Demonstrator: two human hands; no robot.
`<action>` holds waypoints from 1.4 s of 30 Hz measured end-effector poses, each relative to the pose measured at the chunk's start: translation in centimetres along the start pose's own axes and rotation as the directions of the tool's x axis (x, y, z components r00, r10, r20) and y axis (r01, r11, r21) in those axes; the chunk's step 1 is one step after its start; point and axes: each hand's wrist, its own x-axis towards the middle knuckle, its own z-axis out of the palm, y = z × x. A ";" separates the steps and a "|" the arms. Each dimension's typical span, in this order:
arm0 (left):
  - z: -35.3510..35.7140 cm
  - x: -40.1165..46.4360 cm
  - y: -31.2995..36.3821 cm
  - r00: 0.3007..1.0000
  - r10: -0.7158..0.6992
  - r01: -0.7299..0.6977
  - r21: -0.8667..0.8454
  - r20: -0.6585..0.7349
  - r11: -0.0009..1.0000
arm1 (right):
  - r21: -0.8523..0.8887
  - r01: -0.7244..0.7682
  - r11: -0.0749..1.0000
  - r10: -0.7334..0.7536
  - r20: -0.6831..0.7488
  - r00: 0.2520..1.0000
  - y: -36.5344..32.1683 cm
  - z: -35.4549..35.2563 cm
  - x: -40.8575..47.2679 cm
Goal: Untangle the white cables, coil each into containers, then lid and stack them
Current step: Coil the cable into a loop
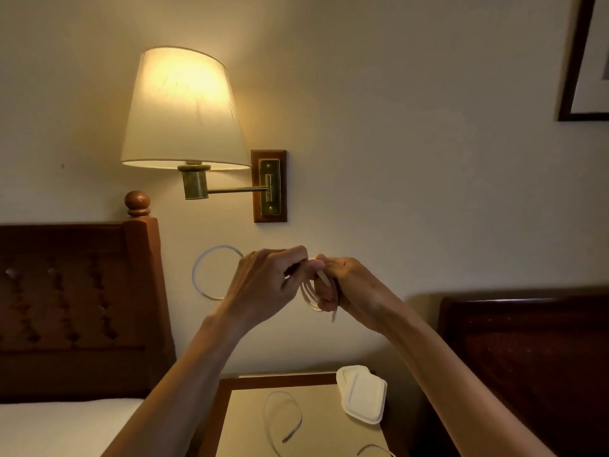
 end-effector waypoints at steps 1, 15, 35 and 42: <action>0.0 0.0 -0.2 1.000 -0.001 0.001 -0.035 0.001 0.999 | 0.013 -0.015 1.000 0.014 0.034 0.999 -0.3 0.0 -0.2; 3.5 -4.1 -6.8 0.926 -0.365 0.369 -0.430 0.096 0.824 | 0.610 -0.157 0.777 0.037 0.204 0.978 -2.6 -3.8 0.7; 0.9 -2.3 2.0 0.912 0.166 -0.051 -0.299 0.375 0.953 | -0.071 0.055 0.996 -0.063 -0.107 0.992 1.1 -2.1 2.5; 0.1 0.2 -1.8 1.000 0.012 -0.009 -0.146 0.022 0.989 | -0.118 0.037 0.992 -0.039 -0.016 0.999 1.1 -0.5 0.7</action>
